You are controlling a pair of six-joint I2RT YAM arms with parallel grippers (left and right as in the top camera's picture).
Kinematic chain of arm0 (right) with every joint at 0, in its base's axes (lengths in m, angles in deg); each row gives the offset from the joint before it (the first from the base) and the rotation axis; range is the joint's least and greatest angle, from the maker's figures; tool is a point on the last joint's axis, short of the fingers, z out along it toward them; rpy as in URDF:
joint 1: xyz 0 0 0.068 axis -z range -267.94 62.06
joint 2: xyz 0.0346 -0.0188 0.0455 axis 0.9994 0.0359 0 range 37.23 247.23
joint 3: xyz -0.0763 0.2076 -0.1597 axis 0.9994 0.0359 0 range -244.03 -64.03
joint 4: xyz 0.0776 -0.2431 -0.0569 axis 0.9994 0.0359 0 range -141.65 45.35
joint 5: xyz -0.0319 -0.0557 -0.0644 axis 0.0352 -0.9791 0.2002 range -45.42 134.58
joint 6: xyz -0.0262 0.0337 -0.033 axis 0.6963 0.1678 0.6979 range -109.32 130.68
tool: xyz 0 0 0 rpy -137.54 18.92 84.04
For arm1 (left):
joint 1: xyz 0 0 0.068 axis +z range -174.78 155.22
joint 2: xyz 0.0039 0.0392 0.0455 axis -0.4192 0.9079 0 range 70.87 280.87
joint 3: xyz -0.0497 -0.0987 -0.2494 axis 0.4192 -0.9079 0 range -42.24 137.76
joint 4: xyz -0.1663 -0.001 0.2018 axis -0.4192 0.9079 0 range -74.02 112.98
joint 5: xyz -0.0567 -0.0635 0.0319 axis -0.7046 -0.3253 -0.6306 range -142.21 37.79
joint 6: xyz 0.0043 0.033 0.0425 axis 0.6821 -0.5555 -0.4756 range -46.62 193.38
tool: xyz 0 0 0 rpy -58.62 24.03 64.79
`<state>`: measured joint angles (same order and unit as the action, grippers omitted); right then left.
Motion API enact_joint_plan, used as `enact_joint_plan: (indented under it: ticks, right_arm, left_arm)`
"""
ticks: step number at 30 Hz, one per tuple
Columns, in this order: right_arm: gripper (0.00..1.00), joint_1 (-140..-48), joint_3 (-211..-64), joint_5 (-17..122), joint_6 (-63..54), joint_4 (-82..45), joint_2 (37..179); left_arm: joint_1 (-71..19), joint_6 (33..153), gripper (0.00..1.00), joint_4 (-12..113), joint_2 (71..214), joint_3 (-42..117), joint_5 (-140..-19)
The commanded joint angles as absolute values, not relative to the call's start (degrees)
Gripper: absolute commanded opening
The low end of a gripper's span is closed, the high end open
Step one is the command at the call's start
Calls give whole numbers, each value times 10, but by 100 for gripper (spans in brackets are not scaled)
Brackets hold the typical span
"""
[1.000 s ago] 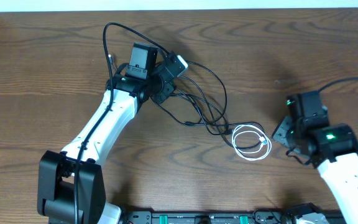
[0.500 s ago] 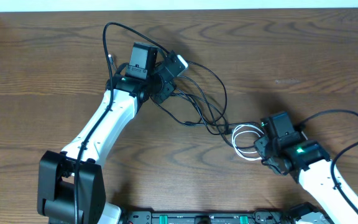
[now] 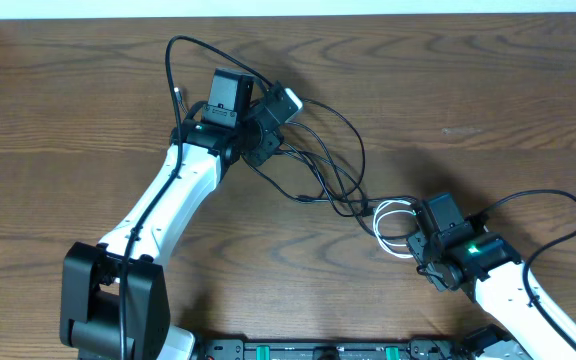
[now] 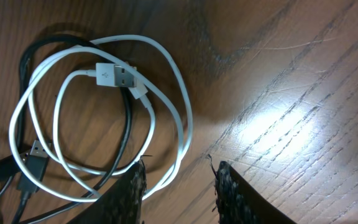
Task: Untangle cables
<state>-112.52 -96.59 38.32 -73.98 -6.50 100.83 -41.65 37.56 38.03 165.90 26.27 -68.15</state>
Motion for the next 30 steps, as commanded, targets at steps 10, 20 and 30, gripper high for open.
enact_joint_plan:
  ticks: [10,20,30]
  right_arm:
    - [37,-1129,-960,329,-750,-65,1012]
    - [38,-1129,-960,329,-750,-84,1069]
    - [35,-1129,-960,329,-750,-108,1114]
  left_arm:
    - [-412,383,8,378,1652,263,-678]
    - [-412,383,8,378,1652,263,-678]
    - [-412,383,8,378,1652,263,-678]
